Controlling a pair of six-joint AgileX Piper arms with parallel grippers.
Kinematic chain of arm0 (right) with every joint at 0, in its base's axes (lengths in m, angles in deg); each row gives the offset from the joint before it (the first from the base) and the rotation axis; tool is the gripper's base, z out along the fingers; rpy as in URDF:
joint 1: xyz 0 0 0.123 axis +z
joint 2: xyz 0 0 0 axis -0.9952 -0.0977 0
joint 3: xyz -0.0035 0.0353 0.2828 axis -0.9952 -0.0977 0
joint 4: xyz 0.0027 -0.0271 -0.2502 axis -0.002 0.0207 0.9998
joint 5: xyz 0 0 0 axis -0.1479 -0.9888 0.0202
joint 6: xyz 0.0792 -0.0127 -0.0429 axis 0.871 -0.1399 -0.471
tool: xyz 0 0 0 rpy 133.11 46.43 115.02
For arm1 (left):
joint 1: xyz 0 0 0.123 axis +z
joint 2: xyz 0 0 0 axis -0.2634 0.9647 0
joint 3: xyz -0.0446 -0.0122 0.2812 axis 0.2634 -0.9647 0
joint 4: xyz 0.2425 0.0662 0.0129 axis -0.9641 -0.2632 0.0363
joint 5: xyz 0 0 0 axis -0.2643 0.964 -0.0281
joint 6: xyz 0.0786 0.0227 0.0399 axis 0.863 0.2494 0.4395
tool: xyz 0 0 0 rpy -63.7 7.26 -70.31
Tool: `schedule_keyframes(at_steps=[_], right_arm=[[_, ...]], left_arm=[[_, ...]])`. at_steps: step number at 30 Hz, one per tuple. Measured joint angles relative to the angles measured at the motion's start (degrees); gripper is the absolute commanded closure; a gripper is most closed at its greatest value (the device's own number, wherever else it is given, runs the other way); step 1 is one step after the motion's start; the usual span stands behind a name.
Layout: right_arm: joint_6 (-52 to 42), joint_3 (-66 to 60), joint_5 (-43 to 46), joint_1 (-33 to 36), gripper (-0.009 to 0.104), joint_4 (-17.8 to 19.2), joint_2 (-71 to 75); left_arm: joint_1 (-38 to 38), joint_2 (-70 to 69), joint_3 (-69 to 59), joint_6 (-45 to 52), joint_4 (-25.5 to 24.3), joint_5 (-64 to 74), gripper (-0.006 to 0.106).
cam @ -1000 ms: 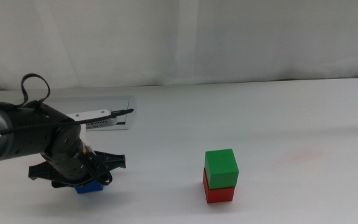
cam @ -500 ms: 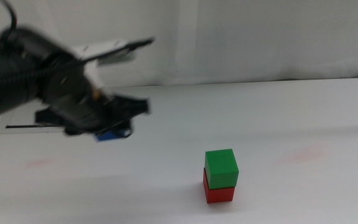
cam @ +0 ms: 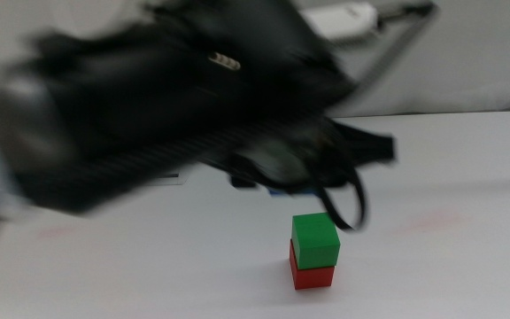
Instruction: Stack red cubes first, then green, then blue cubes in a specific spot.
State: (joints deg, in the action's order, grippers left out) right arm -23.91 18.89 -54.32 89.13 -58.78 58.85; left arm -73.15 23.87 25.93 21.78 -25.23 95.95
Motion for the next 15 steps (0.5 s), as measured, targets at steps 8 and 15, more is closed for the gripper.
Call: schedule_keyframes(at_steps=[8,15], right_arm=[[0.0,0.0,0.0,0.0,0.098,0.0,0.0],[0.0,0.0,0.0,0.0,0.098,0.0,0.0]], left_arm=[[-2.78,7.81,1.93,-4.14,0.96,1.51,0.103],[-2.78,8.97,2.05,-10.32,1.0,-0.22,0.103]])
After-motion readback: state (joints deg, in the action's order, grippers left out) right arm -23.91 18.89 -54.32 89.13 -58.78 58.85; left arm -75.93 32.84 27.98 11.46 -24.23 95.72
